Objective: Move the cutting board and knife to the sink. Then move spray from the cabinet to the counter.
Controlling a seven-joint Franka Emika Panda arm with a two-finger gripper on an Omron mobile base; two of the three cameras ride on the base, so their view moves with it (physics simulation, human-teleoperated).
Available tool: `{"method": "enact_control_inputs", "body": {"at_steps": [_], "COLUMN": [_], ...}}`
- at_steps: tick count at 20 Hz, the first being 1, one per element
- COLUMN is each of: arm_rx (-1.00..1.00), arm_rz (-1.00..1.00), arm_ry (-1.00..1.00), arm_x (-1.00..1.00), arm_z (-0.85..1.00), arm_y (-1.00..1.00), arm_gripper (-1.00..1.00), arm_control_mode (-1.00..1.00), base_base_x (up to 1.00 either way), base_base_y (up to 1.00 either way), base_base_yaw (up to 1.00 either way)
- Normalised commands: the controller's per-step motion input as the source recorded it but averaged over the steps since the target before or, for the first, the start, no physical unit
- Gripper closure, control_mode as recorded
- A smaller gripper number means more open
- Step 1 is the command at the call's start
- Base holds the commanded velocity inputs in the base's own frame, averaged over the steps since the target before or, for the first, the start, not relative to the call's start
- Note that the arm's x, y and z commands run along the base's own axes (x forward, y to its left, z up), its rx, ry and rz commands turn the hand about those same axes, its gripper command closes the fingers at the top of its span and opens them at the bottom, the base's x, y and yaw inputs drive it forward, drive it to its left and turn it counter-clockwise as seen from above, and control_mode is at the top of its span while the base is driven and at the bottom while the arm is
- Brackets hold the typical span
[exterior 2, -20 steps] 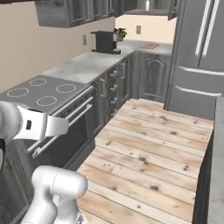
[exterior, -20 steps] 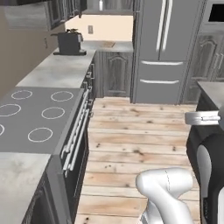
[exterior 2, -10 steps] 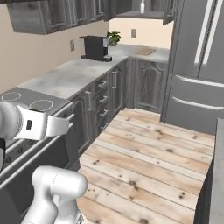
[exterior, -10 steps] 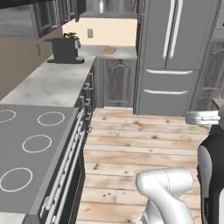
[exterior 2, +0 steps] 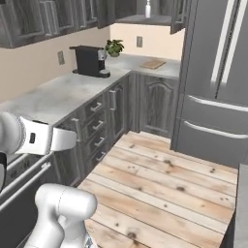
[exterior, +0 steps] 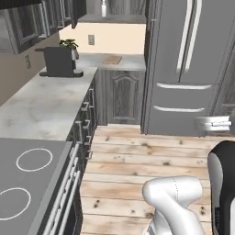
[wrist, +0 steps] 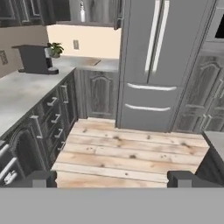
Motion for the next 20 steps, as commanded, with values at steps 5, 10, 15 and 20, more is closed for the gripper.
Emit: {"method": "enact_control_inputs", "body": {"at_steps": [5,10,15,20], "arm_rx": [0.0,0.0,0.0,0.0], "arm_rz": [0.0,0.0,0.0,0.0], "arm_ry": [0.0,0.0,0.0,0.0], "arm_x": [0.0,0.0,0.0,0.0], "arm_z": [0.0,0.0,0.0,0.0], "arm_y": [0.0,0.0,0.0,0.0], "arm_gripper": [-1.0,-1.0,-1.0,-1.0], "arm_control_mode": [1.0,1.0,1.0,1.0], "base_base_x": [1.0,1.0,1.0,1.0], "base_base_y": [0.21,0.56,0.48,0.02], "base_base_yaw": [-0.08,-0.25,-0.22,-0.09]}}
